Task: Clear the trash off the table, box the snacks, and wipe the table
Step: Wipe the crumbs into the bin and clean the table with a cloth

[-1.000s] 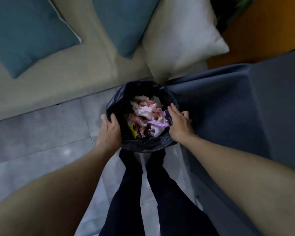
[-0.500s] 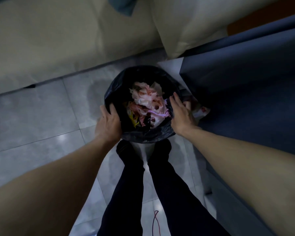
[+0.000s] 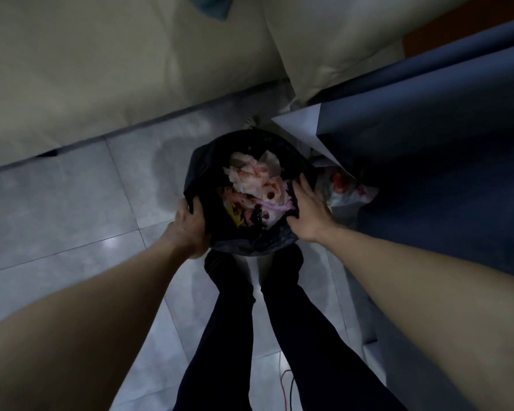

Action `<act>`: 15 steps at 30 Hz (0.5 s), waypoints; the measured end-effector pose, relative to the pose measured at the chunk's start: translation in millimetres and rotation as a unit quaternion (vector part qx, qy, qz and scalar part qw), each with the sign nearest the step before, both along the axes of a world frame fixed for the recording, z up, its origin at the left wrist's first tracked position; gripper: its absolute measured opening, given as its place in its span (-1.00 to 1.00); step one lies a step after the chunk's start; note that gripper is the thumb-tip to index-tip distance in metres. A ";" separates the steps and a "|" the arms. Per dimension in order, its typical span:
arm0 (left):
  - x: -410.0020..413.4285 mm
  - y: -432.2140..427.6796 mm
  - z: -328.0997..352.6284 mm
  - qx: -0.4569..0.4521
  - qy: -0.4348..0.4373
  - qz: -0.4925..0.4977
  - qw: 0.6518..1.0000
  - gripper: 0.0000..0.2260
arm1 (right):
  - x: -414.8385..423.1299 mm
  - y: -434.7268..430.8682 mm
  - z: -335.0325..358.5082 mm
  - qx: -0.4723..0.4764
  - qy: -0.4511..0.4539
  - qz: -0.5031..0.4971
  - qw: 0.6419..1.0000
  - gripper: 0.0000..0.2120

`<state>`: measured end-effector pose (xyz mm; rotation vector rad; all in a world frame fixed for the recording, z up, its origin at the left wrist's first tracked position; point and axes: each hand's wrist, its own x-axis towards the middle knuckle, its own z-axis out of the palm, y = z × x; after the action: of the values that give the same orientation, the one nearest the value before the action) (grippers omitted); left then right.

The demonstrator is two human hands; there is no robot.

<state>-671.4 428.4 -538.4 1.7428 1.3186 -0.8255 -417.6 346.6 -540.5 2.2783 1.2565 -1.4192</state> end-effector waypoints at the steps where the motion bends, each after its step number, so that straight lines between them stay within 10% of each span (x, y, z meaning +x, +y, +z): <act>1: 1.8 2.0 4.0 -0.007 0.009 -0.009 1.000 -0.07 | 0.5 0.9 2.3 -0.008 0.015 -0.011 1.000 -0.17; 15: 61.6 55.2 178.7 0.114 0.001 -0.075 0.991 -0.25 | 10.7 49.8 173.6 0.068 -0.035 0.005 0.997 -0.22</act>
<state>-609.8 483.6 -359.7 2.0413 1.3370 -0.7829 -406.9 396.4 -366.8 2.3827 1.3807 -1.2761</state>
